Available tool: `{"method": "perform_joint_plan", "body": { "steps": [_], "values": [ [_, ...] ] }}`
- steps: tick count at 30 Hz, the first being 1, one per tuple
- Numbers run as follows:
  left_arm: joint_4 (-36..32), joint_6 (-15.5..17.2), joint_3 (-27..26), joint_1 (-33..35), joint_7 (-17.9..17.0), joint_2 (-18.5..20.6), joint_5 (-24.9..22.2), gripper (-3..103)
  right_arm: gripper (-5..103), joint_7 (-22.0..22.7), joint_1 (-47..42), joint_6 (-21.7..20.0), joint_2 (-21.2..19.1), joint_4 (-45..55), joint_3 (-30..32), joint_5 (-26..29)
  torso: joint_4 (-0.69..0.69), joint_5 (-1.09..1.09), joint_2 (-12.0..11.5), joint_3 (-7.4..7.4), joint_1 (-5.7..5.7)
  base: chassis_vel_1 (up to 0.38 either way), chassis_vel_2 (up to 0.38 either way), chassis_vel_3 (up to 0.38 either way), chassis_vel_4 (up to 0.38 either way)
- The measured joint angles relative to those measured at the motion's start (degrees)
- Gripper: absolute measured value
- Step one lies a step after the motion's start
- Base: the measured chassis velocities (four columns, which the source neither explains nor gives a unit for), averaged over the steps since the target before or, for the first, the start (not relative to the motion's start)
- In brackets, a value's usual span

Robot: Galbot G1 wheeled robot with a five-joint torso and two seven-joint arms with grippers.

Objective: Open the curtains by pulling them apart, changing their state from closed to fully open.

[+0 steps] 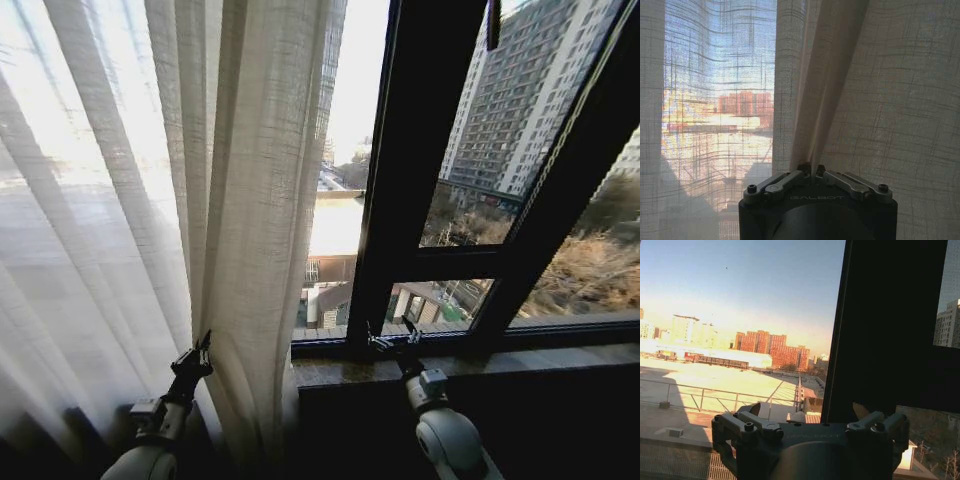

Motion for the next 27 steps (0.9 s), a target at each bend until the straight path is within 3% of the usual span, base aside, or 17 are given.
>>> {"method": "perform_joint_plan", "body": {
  "steps": [15,27],
  "values": [
    [-0.4,-0.4,0.0,0.9,0.0,-1.2,0.8,0,100,0.2,-0.6,1.1,0.1,0.1,-0.7,-0.4,0.0,-0.03,0.0,0.0,0.0,0.333,0.331,-0.338,-0.328],
    [-1.2,-0.4,-0.5,1.5,0.0,-1.6,0.6,0,100,1.0,-0.7,1.6,0.4,0.2,-2.2,-0.9,-0.02,0.03,0.0,0.0,-0.01,0.032,0.045,-0.023,-0.032]
  ]
}}
